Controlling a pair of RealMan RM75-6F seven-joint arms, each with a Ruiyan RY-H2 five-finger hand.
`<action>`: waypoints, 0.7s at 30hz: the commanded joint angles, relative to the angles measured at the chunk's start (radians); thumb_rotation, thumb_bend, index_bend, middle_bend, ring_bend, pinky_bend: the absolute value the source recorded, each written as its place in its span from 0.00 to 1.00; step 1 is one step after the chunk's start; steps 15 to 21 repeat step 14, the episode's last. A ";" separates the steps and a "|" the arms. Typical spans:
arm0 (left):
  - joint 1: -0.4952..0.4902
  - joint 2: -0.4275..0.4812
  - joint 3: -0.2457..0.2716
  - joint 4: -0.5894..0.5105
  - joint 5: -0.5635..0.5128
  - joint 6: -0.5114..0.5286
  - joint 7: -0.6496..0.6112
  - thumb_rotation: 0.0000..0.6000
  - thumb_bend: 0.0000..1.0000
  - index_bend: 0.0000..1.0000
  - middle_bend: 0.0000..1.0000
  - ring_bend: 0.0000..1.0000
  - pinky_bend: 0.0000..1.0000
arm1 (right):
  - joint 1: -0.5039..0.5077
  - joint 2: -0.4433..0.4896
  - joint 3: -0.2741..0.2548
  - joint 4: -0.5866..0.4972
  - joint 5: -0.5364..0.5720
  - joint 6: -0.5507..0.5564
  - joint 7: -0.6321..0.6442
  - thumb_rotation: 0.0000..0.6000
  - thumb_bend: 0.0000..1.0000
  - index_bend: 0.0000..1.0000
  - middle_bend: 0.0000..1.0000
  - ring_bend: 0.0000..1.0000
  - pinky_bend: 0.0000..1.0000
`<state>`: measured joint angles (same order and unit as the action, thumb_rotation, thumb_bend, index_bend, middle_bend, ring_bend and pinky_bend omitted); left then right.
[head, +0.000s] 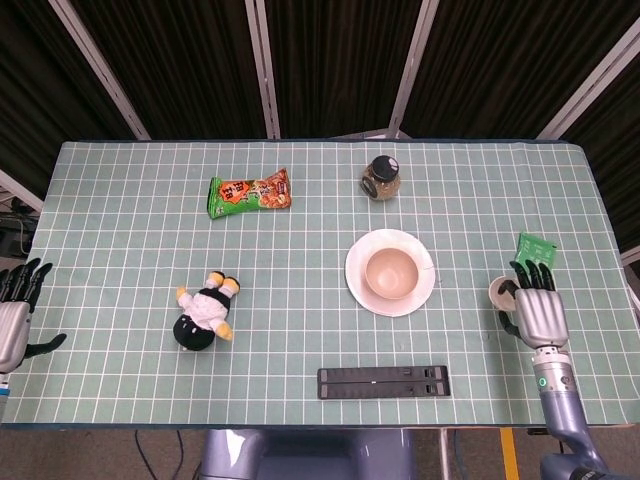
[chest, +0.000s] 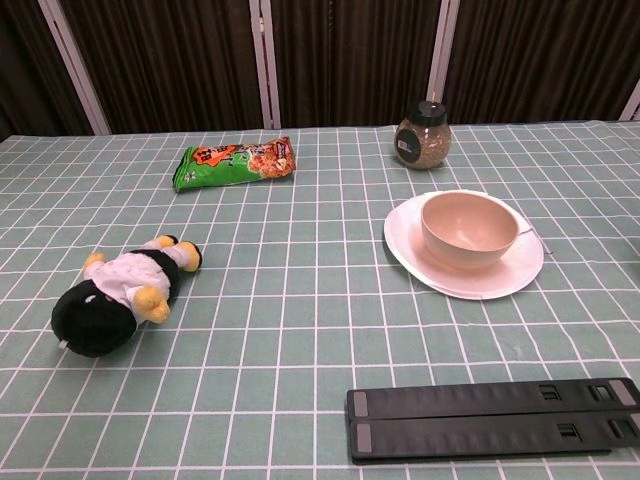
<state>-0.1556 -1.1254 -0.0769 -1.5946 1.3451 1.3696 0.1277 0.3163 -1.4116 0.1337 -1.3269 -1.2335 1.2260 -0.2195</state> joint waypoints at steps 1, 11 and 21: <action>-0.001 -0.001 0.001 0.003 0.001 -0.002 0.000 1.00 0.00 0.00 0.00 0.00 0.00 | -0.013 0.022 0.003 -0.028 -0.012 0.028 0.006 1.00 0.18 0.10 0.00 0.00 0.00; 0.002 0.001 0.000 0.009 0.000 0.001 -0.009 1.00 0.00 0.00 0.00 0.00 0.00 | -0.061 0.056 -0.024 -0.023 -0.075 0.096 0.063 1.00 0.18 0.03 0.00 0.00 0.00; 0.002 0.002 0.001 0.010 -0.002 -0.002 -0.011 1.00 0.00 0.00 0.00 0.00 0.00 | -0.069 0.073 -0.028 -0.039 -0.097 0.113 0.071 1.00 0.18 0.02 0.00 0.00 0.00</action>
